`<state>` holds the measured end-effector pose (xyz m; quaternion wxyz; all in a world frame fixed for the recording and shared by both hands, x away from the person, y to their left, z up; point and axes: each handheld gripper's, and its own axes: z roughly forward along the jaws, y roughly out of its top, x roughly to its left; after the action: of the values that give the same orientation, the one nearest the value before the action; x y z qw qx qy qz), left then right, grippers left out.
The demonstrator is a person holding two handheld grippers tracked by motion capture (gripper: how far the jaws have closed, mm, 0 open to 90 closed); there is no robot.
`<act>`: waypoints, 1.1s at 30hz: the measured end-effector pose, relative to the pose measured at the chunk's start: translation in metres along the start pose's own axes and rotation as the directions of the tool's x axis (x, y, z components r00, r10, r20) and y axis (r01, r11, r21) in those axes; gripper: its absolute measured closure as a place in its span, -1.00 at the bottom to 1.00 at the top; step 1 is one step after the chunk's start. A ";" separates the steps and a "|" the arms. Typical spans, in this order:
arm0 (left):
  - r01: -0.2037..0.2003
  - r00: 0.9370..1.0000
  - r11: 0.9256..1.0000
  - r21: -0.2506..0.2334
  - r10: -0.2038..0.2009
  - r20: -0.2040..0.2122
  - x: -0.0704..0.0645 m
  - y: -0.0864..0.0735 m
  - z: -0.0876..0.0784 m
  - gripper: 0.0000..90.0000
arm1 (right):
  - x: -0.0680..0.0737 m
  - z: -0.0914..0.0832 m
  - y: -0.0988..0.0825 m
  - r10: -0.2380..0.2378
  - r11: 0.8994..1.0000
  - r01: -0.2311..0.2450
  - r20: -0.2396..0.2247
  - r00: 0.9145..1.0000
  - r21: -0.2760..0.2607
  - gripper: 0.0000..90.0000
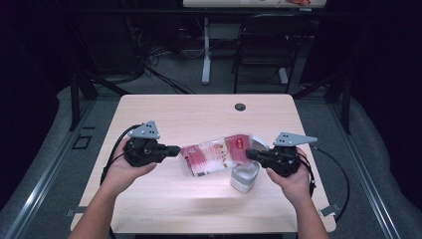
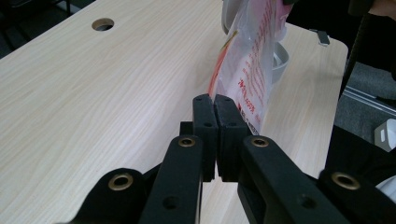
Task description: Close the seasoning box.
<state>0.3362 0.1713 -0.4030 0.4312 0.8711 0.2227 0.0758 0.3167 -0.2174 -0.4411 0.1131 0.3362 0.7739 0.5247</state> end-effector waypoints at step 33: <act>0.059 0.998 0.997 -0.050 -0.058 0.021 0.009 -0.049 0.008 0.99 | 0.024 0.009 0.044 -0.096 0.992 0.096 0.002 0.995 0.084 1.00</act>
<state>0.3313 0.1959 -0.4468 0.4573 0.8536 0.2419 0.0601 0.3209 -0.1857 -0.4016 0.1264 0.3046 0.8102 0.4846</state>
